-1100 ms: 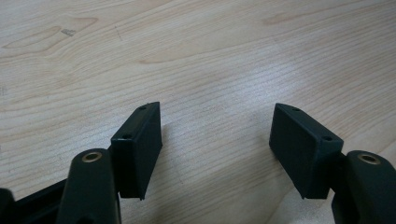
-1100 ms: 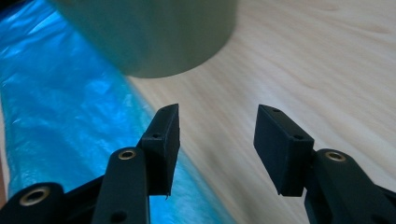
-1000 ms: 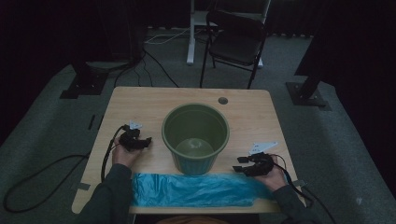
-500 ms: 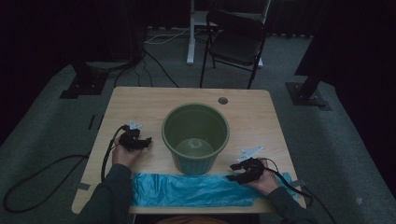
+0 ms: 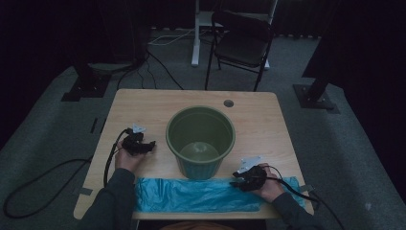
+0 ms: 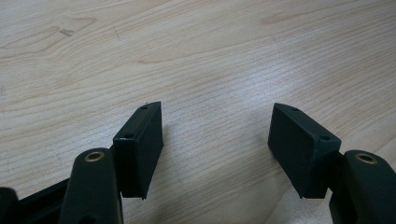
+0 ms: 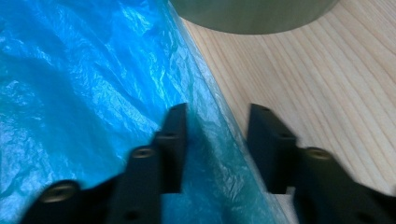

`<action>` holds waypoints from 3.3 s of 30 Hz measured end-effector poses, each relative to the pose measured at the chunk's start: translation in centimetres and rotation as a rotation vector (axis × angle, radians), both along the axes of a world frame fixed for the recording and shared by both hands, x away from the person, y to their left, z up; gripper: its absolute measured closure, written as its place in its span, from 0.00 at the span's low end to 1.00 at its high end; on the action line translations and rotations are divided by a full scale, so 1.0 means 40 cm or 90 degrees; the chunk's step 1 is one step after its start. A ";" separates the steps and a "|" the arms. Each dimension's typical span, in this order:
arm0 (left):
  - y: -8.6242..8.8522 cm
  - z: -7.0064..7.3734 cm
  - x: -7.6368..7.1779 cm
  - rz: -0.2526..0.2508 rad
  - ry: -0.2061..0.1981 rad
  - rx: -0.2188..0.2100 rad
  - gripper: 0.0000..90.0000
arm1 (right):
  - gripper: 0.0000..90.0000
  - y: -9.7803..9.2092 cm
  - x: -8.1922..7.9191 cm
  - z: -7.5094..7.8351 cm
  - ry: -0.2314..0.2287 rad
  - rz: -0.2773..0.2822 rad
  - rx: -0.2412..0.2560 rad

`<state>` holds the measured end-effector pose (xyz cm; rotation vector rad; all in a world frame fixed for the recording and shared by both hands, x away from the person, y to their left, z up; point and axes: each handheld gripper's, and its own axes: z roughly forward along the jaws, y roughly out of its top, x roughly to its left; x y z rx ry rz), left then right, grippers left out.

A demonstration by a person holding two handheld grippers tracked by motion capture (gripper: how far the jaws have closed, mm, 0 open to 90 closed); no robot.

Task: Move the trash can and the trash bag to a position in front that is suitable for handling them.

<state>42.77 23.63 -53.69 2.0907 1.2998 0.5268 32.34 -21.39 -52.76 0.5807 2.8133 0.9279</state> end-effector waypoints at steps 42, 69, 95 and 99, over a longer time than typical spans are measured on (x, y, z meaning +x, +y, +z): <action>0.000 0.000 0.000 -0.001 0.000 -0.001 0.40 | 0.92 0.015 0.064 0.011 0.004 0.020 -0.034; -0.001 -0.001 0.001 0.000 -0.002 -0.002 0.39 | 0.45 -0.105 0.145 0.042 -0.002 -0.102 0.024; -0.002 -0.001 0.001 -0.002 -0.002 -0.002 0.39 | 0.47 -0.135 0.167 0.045 0.027 -0.101 0.034; -0.003 -0.001 0.001 -0.002 -0.002 -0.002 0.39 | 0.45 -0.095 0.156 0.029 0.013 -0.055 -0.022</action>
